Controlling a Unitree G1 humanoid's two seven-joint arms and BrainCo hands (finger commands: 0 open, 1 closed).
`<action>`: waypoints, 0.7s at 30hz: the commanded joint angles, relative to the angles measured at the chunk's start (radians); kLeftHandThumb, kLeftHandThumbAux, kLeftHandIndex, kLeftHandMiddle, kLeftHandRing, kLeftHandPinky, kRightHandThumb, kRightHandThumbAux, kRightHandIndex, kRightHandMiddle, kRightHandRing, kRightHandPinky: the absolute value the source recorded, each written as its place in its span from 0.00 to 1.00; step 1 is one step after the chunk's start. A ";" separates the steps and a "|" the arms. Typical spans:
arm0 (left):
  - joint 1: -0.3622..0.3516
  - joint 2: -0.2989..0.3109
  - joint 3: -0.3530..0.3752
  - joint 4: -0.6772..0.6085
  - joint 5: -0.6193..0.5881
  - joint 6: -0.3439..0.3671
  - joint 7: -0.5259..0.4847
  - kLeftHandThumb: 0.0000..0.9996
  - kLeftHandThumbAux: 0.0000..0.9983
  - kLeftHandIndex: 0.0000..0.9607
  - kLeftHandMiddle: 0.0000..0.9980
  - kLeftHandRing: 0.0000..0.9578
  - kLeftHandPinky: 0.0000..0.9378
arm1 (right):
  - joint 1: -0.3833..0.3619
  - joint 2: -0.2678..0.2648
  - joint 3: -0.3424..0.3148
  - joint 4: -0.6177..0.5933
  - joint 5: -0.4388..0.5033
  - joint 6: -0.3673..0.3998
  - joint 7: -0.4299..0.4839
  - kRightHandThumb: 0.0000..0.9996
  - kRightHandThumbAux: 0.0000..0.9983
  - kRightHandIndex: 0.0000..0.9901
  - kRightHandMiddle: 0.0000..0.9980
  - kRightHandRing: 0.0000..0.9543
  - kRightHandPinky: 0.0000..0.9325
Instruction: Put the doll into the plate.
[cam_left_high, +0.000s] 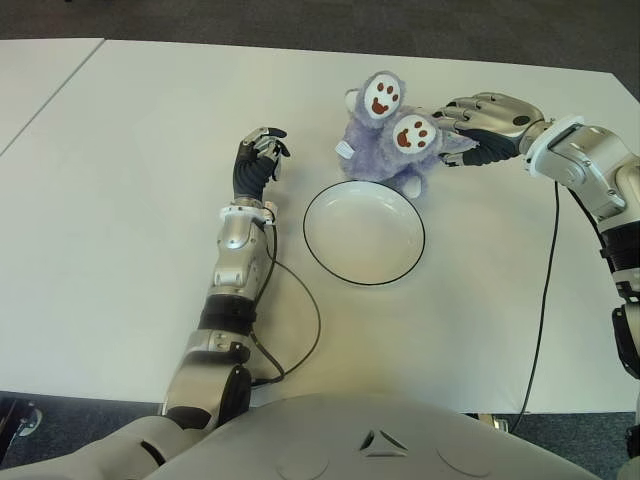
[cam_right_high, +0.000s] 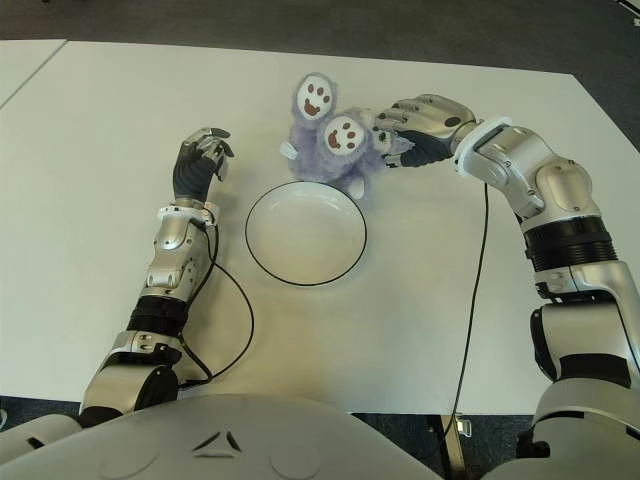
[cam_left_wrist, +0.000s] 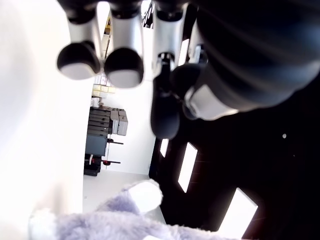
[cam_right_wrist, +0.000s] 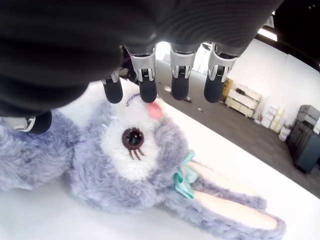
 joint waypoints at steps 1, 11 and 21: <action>0.119 -0.035 0.004 0.066 -0.010 0.004 0.006 0.71 0.71 0.46 0.89 0.93 0.92 | -0.029 0.018 0.034 0.047 -0.045 0.018 -0.029 0.51 0.15 0.00 0.00 0.00 0.00; 0.121 -0.034 0.006 0.078 -0.010 -0.012 -0.003 0.71 0.71 0.46 0.89 0.93 0.93 | -0.095 0.033 0.063 0.133 -0.079 0.025 -0.097 0.50 0.14 0.00 0.00 0.00 0.00; 0.113 -0.033 0.005 0.093 0.010 -0.026 0.015 0.71 0.71 0.46 0.89 0.93 0.94 | -0.116 0.026 0.060 0.126 -0.063 0.018 -0.125 0.50 0.13 0.00 0.00 0.00 0.00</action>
